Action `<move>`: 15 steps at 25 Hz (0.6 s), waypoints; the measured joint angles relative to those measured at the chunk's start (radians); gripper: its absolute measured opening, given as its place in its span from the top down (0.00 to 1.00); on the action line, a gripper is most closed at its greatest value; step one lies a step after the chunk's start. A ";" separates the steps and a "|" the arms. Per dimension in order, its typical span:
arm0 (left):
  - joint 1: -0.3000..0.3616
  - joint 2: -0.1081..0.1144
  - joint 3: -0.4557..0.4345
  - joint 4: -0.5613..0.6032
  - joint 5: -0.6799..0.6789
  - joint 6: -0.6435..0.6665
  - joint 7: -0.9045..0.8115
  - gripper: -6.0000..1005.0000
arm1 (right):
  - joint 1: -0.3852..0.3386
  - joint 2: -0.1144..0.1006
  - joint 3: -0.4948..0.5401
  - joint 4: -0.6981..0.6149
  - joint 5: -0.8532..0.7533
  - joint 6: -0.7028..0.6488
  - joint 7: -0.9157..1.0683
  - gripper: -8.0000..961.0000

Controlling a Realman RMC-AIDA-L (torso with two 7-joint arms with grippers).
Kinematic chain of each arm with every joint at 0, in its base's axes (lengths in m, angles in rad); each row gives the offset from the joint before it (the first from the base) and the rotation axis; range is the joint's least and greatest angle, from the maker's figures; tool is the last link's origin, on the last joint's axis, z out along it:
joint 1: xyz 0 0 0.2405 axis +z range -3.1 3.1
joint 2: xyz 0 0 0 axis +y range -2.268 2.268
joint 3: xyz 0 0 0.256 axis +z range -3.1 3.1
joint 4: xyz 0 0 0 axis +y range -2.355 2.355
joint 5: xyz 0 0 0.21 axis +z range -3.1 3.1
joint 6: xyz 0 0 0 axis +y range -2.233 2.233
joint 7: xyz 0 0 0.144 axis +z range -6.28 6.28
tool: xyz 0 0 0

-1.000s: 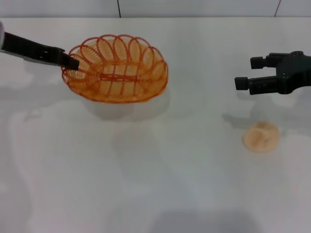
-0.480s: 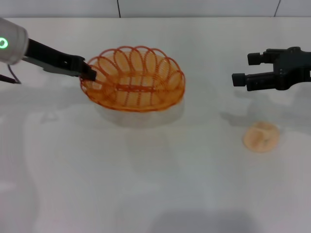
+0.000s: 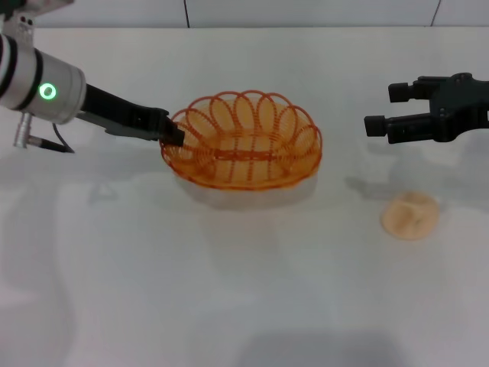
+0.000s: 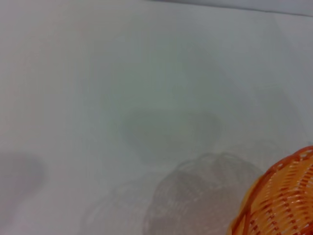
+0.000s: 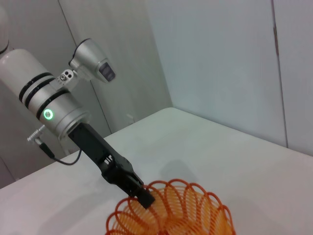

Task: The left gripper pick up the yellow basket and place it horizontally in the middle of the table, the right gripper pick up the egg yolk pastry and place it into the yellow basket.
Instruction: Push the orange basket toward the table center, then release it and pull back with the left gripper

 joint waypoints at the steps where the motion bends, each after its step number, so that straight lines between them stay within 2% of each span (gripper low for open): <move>1: 0.000 -0.004 0.000 -0.005 0.000 -0.004 0.000 0.91 | 0.000 0.000 0.000 0.000 0.000 -0.001 0.000 0.09; 9: 0.006 -0.021 -0.003 -0.061 -0.002 -0.029 -0.004 0.91 | -0.001 0.000 0.000 -0.004 0.000 -0.016 0.000 0.09; 15: 0.011 -0.021 0.000 -0.079 -0.003 -0.034 -0.016 0.91 | -0.001 0.000 0.000 -0.005 0.000 -0.030 0.000 0.09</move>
